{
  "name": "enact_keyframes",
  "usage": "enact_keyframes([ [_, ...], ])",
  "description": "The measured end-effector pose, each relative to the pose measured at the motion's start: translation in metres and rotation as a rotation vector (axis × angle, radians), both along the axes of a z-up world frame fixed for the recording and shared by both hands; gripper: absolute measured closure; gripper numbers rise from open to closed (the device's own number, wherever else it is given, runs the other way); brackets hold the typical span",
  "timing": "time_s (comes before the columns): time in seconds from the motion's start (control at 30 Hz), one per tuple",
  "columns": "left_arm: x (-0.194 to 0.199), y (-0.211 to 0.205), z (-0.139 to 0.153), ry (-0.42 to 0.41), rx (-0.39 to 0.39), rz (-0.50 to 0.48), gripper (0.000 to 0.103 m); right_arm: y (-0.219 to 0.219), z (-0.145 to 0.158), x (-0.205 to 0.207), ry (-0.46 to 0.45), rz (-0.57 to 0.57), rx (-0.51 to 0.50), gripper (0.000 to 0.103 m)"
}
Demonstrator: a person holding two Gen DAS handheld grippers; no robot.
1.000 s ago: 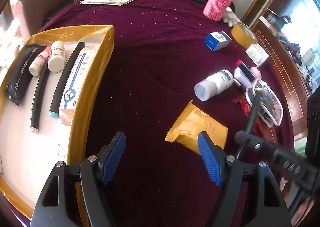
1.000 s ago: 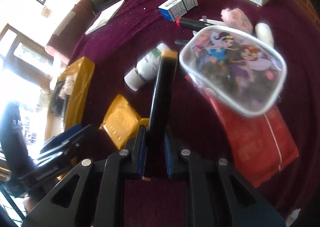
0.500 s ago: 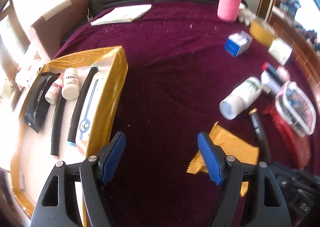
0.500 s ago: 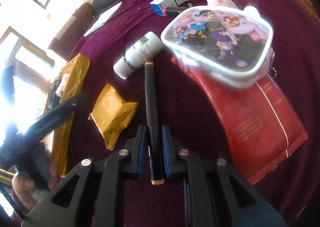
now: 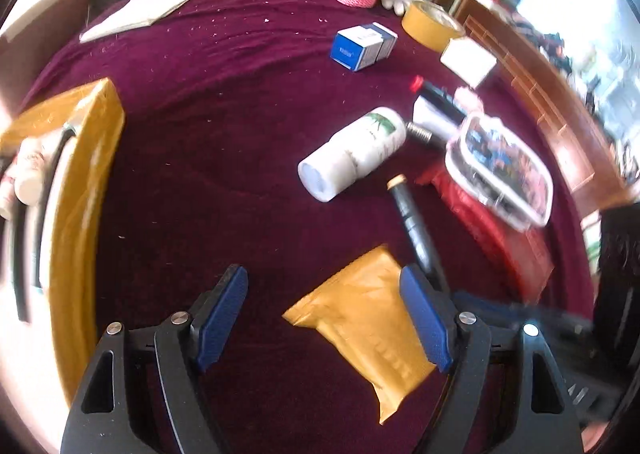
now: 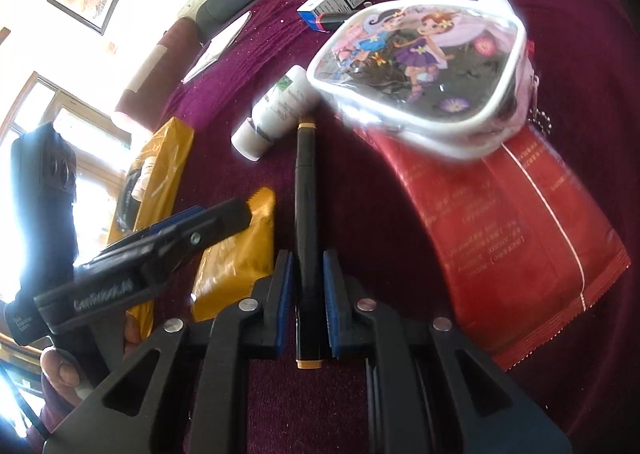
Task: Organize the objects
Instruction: 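Close the left tool on the yellow packet while the right tool holds the marker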
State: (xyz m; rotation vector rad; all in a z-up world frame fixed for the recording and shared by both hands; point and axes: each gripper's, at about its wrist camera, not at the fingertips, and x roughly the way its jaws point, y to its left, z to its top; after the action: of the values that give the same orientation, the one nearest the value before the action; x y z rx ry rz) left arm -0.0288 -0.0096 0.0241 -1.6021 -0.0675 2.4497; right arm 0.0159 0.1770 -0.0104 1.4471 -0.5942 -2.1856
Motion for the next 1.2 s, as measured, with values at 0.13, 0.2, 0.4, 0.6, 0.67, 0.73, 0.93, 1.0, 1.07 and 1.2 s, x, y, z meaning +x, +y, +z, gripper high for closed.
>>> enact_keyframes([
  [0.13,0.020,-0.019,0.011,-0.011,-0.001,0.177,0.030,-0.002,0.003,0.002,0.018,0.007,0.020,0.092],
  [0.2,0.036,-0.020,0.017,0.048,-0.017,0.243,0.030,-0.002,0.004,0.004,0.027,0.007,0.029,0.092],
  [0.4,0.057,-0.007,0.019,0.089,-0.140,0.251,0.030,0.002,0.002,0.004,0.027,0.002,-0.002,0.092],
  [0.6,0.052,-0.016,0.002,-0.019,0.064,0.300,0.021,0.000,0.001,0.004,0.038,0.003,-0.006,0.092],
  [0.67,0.048,-0.014,-0.004,-0.048,0.120,0.301,0.012,0.002,-0.001,0.004,0.037,0.000,-0.022,0.092],
  [0.73,0.046,-0.006,-0.005,-0.043,0.104,0.276,0.009,0.005,-0.003,0.004,0.034,-0.006,-0.047,0.092],
  [0.93,0.046,-0.004,-0.006,-0.026,0.099,0.275,0.002,0.012,-0.008,0.003,0.025,-0.002,-0.112,0.091],
  [1.0,0.045,-0.002,-0.007,-0.016,0.091,0.257,0.002,0.013,-0.006,0.004,0.032,-0.002,-0.094,0.091],
  [1.07,0.043,0.001,-0.009,-0.017,0.066,0.217,0.002,0.012,-0.001,0.007,0.047,0.000,-0.052,0.091],
  [1.2,0.041,0.012,-0.009,0.017,-0.031,0.129,0.001,0.015,0.013,0.014,0.084,-0.034,0.102,0.089],
])
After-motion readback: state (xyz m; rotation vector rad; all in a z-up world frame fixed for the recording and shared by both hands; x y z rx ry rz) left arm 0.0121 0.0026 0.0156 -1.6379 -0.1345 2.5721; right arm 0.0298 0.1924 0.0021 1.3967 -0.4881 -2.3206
